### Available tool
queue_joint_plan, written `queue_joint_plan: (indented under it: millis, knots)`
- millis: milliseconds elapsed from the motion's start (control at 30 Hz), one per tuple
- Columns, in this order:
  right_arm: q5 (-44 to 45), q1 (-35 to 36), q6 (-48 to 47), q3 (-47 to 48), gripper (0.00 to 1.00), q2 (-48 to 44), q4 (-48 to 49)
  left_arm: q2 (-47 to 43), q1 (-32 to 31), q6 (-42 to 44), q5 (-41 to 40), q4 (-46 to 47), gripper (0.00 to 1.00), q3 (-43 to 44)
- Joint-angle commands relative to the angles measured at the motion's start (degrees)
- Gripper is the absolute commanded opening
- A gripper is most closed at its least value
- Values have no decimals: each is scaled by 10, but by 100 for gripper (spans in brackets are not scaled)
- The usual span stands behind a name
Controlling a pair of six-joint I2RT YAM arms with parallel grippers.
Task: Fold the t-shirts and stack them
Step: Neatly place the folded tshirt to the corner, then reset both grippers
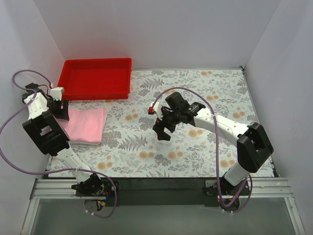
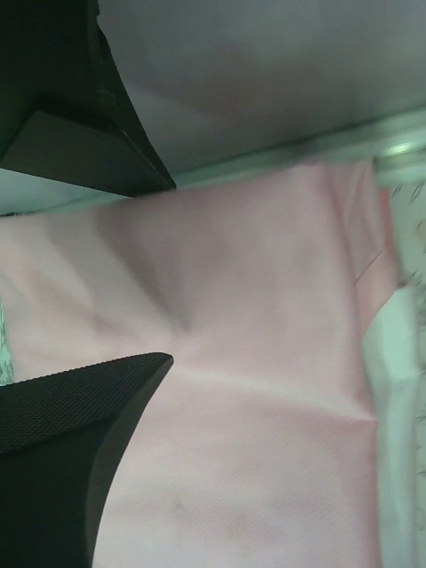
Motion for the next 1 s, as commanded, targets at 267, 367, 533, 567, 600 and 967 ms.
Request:
queue_joint_plan:
  millis: [267, 367, 533, 567, 600, 967]
  knots:
    - [-36, -77, 19, -8, 98, -77, -11, -124, -78, -12, -46, 24, 73, 87]
    - [-42, -108, 25, -18, 98, -106, -17, -153, -154, -43, -60, 15, 76, 105]
    - [-52, -181, 34, -31, 99, -162, -38, -160, -292, -152, -64, -20, 82, 156]
    - [-53, -194, 36, -36, 98, -171, -38, -156, -343, -176, -67, -21, 83, 168]
    - [-55, -207, 42, -43, 98, -180, -38, -146, -374, -195, -72, -21, 83, 173]
    - [-33, -377, 73, -206, 98, -296, -59, -173, -586, -384, -53, 97, 86, 13]
